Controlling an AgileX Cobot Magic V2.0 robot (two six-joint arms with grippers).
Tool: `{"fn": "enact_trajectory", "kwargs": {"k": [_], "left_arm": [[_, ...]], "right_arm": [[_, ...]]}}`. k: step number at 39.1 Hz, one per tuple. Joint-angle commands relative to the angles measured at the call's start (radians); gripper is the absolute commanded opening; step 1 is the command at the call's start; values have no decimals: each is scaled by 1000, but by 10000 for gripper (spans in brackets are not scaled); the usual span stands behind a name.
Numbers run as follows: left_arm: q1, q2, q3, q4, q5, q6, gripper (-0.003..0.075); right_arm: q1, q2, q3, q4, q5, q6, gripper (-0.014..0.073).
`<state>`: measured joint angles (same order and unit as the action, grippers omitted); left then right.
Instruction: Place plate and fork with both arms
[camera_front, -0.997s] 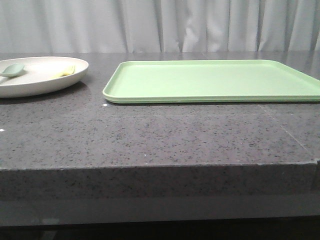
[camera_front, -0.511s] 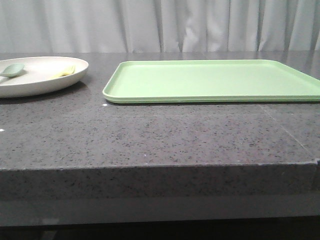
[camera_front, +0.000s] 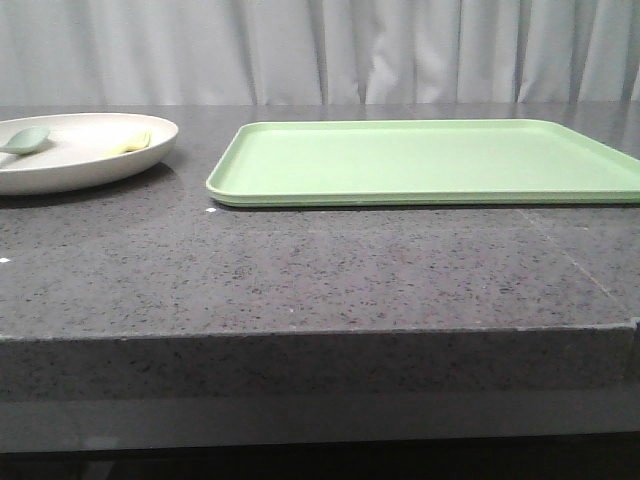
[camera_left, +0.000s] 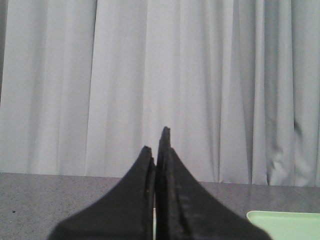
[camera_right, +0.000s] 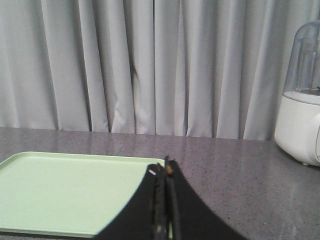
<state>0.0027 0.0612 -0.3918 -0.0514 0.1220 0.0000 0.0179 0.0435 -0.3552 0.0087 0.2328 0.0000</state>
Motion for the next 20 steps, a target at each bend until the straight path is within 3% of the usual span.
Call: {"fn": "enact_trajectory", "kwargs": {"k": [1,8,20], "left_arm": [[-8,86,-103,-3,1,6,-18],[-8,245,-224,-3,178,6,-18],[-8,375,-225,-3,199,6,-18]], "right_arm": [[0,95,-105,0,12,-6,-67],[0,287,-235,0,121,-6,-67],[0,463,-240,0,116,-6,-67]]}}
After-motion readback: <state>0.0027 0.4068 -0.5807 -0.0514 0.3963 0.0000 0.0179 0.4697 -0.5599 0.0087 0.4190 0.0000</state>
